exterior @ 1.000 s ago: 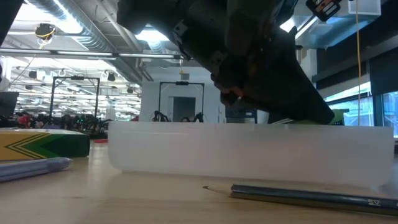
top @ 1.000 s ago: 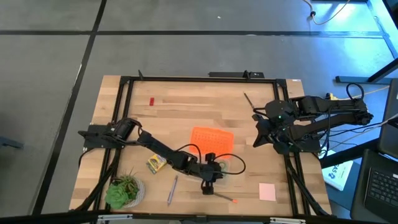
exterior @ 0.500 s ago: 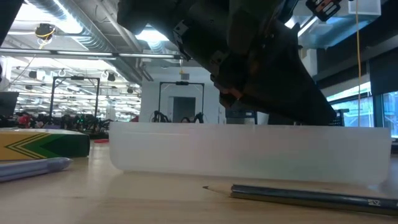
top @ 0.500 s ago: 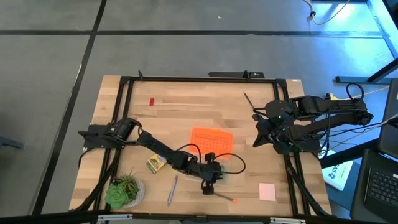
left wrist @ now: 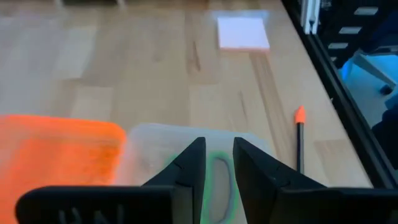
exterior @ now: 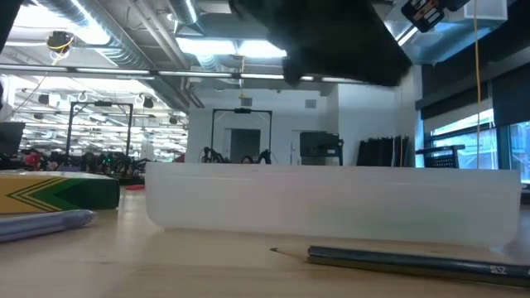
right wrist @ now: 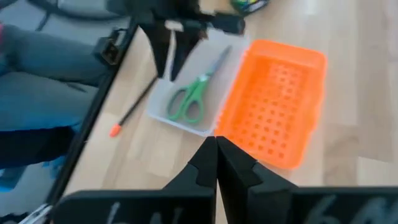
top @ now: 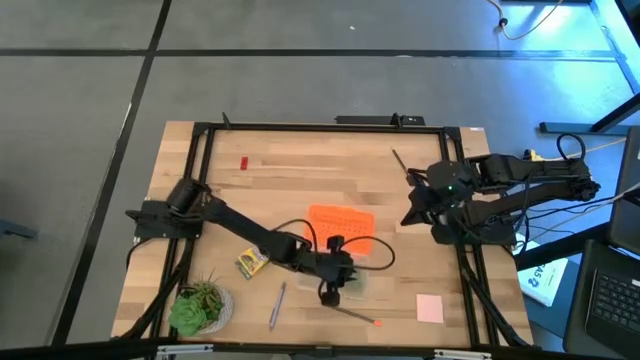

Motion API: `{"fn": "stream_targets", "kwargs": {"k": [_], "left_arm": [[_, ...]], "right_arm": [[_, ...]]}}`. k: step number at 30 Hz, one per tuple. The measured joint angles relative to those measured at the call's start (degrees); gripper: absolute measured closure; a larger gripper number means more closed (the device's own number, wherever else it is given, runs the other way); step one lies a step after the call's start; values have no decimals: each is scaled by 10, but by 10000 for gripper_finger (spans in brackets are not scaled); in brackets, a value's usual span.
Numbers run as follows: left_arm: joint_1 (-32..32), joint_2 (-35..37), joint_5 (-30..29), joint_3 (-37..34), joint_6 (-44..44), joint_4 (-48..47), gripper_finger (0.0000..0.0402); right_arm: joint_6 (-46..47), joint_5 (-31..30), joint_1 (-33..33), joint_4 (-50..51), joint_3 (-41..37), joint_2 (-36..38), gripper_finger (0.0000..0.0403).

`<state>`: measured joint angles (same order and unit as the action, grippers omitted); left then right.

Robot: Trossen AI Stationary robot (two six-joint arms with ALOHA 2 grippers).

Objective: Pack school essentials
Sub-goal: Put the top black pencil into the orange supply box

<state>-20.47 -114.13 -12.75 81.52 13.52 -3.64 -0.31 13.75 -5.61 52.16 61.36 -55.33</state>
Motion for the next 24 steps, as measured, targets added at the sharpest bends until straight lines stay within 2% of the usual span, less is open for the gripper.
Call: {"fn": "stream_targets", "kwargs": {"k": [3,8,12,17,20,24], "left_arm": [[8,41,-2,0,11,-63,328],[36,122,-3,0,11,-191,328],[80,188,-3,0,12,-307,328],[152,258,-21,0,13,-415,328],[191,281,-37,0,-5,-441,328],[228,296,-36,0,-40,-451,328]], "right_arm": [[47,-36,0,22,17,-1,394],[141,-145,0,92,83,-5,399],[222,-207,1,166,119,-12,399],[379,-276,3,275,122,-39,400],[450,-287,17,306,114,-66,398],[469,-287,52,304,114,-99,381]]}}
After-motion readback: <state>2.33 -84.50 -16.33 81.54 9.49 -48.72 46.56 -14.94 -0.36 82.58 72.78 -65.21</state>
